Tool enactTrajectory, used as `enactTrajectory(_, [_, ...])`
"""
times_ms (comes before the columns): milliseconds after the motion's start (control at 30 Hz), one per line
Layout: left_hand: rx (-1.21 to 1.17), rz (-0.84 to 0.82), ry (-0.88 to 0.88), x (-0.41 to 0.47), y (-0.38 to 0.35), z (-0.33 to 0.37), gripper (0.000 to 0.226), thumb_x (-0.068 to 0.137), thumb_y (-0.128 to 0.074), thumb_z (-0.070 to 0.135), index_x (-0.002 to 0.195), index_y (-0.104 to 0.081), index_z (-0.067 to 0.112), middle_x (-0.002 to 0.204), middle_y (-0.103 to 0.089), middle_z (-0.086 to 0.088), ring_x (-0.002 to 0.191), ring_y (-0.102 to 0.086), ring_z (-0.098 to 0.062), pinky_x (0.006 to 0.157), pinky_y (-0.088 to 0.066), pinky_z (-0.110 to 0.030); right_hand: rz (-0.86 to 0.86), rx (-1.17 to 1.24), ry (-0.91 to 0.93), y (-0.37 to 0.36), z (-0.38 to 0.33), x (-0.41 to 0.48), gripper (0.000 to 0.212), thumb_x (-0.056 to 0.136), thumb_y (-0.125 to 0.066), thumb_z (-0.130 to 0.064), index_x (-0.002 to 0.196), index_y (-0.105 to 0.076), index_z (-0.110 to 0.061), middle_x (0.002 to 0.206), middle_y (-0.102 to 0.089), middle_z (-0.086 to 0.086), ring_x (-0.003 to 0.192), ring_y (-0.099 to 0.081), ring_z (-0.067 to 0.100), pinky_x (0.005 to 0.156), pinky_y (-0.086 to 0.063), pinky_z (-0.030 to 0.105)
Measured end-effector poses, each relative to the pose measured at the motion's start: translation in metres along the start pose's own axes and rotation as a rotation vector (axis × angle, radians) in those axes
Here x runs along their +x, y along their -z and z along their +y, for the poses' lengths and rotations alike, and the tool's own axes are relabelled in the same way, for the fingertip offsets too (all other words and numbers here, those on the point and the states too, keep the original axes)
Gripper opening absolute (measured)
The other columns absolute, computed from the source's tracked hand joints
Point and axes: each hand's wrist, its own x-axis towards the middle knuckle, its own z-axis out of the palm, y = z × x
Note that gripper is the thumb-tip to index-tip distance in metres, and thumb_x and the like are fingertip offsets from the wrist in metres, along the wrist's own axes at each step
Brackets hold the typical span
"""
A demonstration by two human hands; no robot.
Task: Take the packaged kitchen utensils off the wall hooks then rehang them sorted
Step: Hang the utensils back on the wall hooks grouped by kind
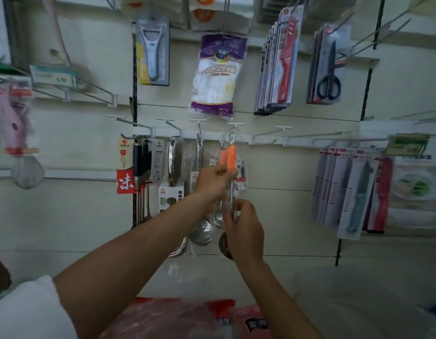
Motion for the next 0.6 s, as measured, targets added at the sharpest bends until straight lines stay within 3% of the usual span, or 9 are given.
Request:
enactTrajectory(233, [0.063, 0.011, 0.034, 0.023, 0.002, -0.018, 0.028, 0.093, -0.065, 0.017, 0.118, -0.068, 0.005, 0.109, -0.07, -0.014, 0.1, -0.067, -0.03, 0.088, -0.057, -0.046, -0.043, -0.032, -0.027, -0.02, 0.01, 0.008, 0.023, 0.099, -0.054, -0.037, 0.115, -0.055, -0.02, 0.114, -0.061, -0.003, 0.088, -0.064, 0.019, 0.078, -0.052, 0.038])
enactTrajectory(600, [0.087, 0.069, 0.063, 0.084, -0.009, -0.052, 0.027, 0.092, -0.066, 0.02, 0.115, -0.069, 0.005, 0.102, -0.071, -0.015, 0.088, -0.067, -0.027, 0.083, -0.058, -0.047, -0.076, -0.07, -0.035, -0.055, 0.041, 0.048, 0.024, 0.101, -0.054, -0.031, 0.12, -0.054, -0.017, 0.119, -0.059, 0.001, 0.098, -0.063, 0.02, 0.076, -0.043, 0.027])
